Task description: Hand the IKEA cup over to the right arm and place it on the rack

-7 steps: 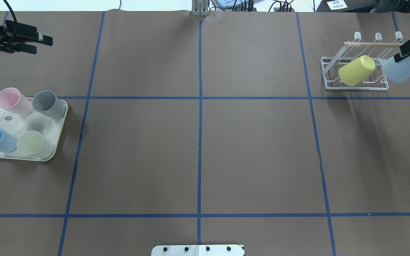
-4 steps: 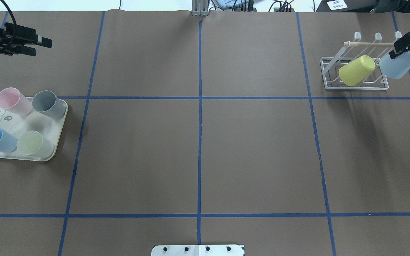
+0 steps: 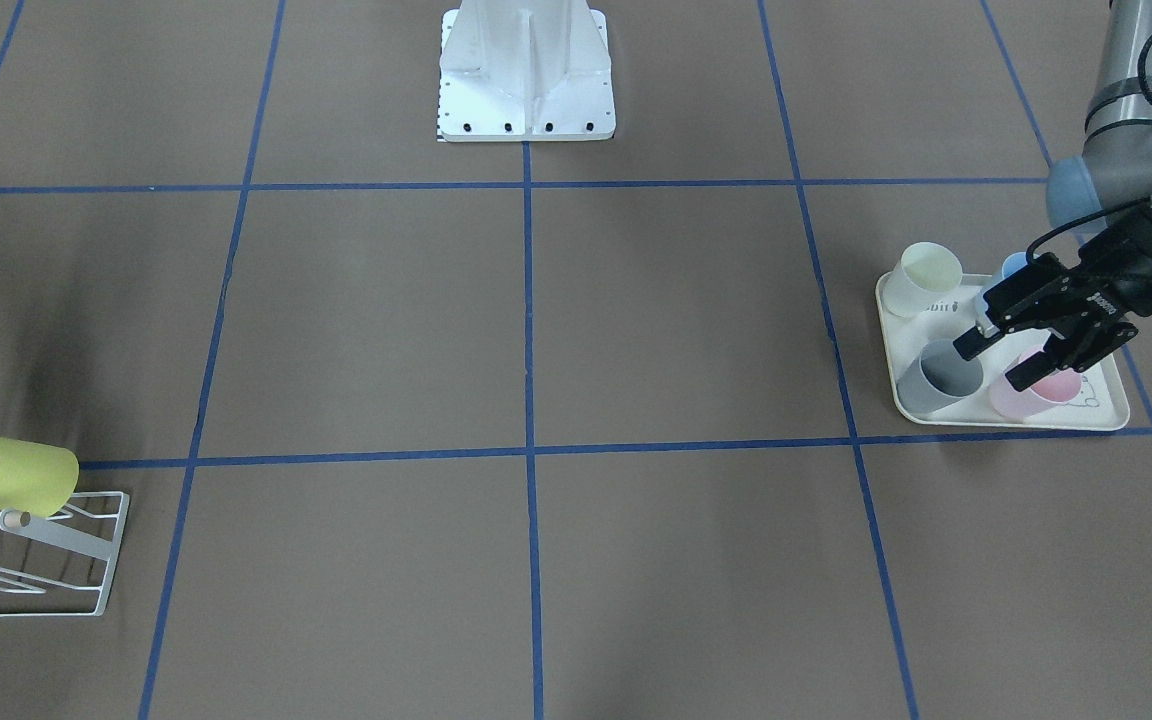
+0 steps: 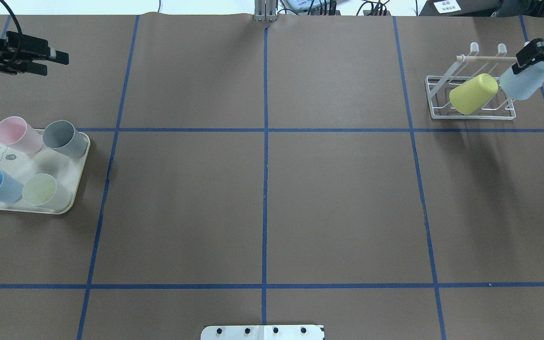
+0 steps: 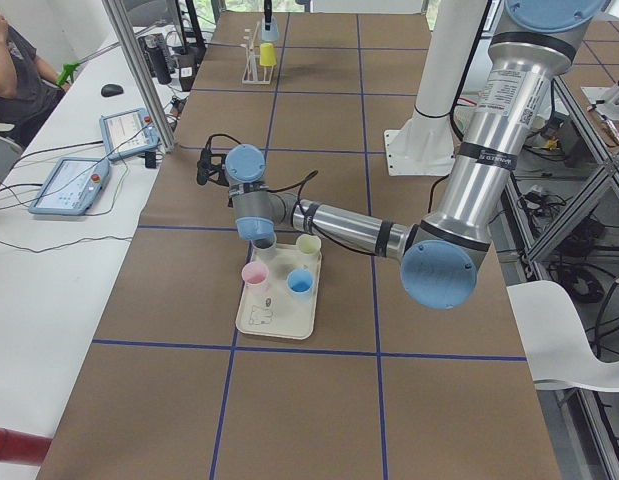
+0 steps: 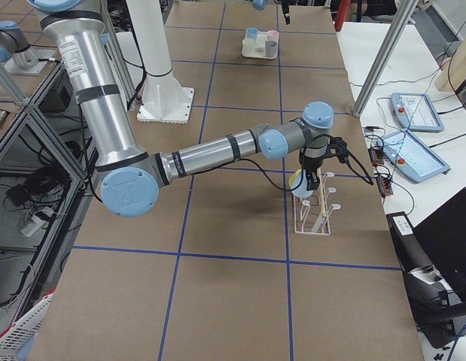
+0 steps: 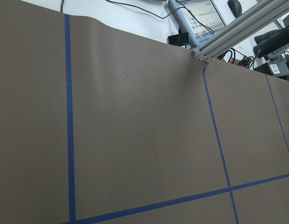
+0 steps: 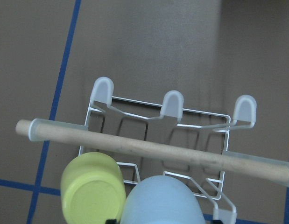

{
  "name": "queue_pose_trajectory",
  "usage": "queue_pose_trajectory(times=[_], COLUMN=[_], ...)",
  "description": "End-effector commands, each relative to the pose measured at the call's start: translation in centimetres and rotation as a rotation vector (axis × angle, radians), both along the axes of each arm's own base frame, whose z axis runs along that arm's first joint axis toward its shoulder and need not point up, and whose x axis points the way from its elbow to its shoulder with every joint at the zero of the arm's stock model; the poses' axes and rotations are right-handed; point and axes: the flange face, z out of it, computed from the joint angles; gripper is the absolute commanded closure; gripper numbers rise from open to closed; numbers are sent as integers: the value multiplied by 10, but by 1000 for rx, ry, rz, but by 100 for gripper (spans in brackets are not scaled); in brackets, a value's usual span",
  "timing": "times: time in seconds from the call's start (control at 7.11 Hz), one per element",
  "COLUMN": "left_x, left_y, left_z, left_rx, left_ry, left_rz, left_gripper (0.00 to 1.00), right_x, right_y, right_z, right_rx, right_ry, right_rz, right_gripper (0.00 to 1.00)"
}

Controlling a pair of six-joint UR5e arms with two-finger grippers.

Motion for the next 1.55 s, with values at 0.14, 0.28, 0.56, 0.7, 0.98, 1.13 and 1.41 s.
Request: queue_pose_trajectory(times=[0.14, 0.28, 0.56, 0.7, 0.98, 1.13, 1.41], left_x=[-1, -1, 0, 0, 0, 0, 0], left_y=[0, 0, 0, 1, 0, 0, 0], left_z=[-2, -2, -3, -3, -3, -3, -3], left_rx=[4, 4, 5, 7, 4, 4, 4], left_ry=[2, 2, 2, 3, 3, 3, 3], left_rz=[-1, -1, 1, 1, 1, -1, -1], left_gripper=[0, 0, 0, 0, 0, 0, 0], right_x=[-11, -13, -18, -19, -23, -26, -28], right_y=[-12, -11, -12, -13, -15, -23, -26], right_z=[5, 6, 10, 10, 12, 11, 11], right_rx=[-8, -8, -17, -17, -24, -29, -34], right_ry=[16, 21, 25, 25, 25, 23, 20], right_rz=[-11, -14, -21, -21, -27, -28, -30], right_gripper=[82, 81, 75, 75, 60, 32, 1])
